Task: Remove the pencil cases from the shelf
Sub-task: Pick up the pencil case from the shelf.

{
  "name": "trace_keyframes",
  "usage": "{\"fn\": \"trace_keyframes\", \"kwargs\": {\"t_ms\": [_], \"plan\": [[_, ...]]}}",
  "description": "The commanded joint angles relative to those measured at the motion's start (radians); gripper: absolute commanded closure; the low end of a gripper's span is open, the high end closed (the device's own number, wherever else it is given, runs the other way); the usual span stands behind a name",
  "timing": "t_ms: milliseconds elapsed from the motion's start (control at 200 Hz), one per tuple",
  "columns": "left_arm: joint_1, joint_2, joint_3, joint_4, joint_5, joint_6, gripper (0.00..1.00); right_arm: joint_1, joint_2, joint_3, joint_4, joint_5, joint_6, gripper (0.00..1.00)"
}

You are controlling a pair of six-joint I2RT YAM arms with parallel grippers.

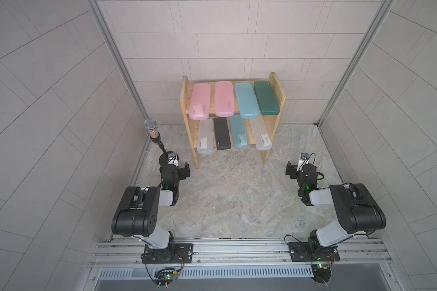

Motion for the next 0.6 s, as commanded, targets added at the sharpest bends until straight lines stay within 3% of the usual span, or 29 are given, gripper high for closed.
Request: {"fn": "trace_keyframes", "kwargs": {"t_ms": [0,525,595], "plan": [[0.005,0.007,0.015,-0.001,-0.006,-0.009,0.00,0.000,0.001,-0.001,0.006,-0.006,-0.002,0.00],[0.011,0.009,0.021,-0.009,0.007,-0.012,0.00,-0.023,0.001,-0.001,0.007,-0.053,0.011,0.00],[0.011,-0.007,0.009,0.009,-0.042,-0.028,0.00,-0.022,-0.003,-0.007,0.010,-0.054,0.011,0.00]]}}
